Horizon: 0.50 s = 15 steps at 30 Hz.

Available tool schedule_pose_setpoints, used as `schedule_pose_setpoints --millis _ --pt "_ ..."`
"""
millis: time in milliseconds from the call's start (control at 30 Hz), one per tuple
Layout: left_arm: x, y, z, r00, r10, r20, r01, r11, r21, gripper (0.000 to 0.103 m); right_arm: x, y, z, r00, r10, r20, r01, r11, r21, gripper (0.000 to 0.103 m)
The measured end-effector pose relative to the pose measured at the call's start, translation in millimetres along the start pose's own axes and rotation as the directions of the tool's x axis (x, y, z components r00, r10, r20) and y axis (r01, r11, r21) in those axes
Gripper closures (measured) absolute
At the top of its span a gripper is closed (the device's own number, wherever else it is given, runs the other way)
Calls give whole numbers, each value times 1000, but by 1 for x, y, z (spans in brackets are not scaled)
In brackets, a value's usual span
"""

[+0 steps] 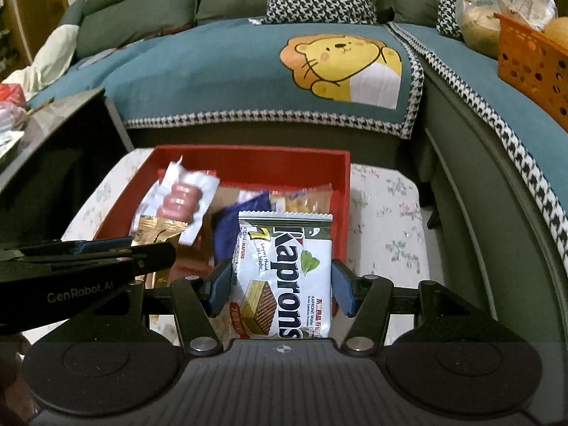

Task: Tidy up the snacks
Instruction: 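Lift both held snacks and carry them over the red box, then lower both snacks into the red box and open both tools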

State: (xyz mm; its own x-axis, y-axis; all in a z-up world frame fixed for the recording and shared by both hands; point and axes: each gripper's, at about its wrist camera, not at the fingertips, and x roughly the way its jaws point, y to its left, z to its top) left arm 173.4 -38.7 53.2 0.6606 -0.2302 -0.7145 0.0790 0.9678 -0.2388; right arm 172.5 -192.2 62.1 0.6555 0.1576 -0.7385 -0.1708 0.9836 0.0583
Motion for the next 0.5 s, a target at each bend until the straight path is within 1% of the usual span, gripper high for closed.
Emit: schedule_pose_setpoints --millis 167,500 --pt "14 6 15 1000 9 7 -9 1000 -17 22 14 -2 17 1000 3 5 -3 1000 10 38" --pt "43 11 33 1000 24 -9 -25 999 -25 22 41 -4 34 1000 -4 -10 4 1000 22 38"
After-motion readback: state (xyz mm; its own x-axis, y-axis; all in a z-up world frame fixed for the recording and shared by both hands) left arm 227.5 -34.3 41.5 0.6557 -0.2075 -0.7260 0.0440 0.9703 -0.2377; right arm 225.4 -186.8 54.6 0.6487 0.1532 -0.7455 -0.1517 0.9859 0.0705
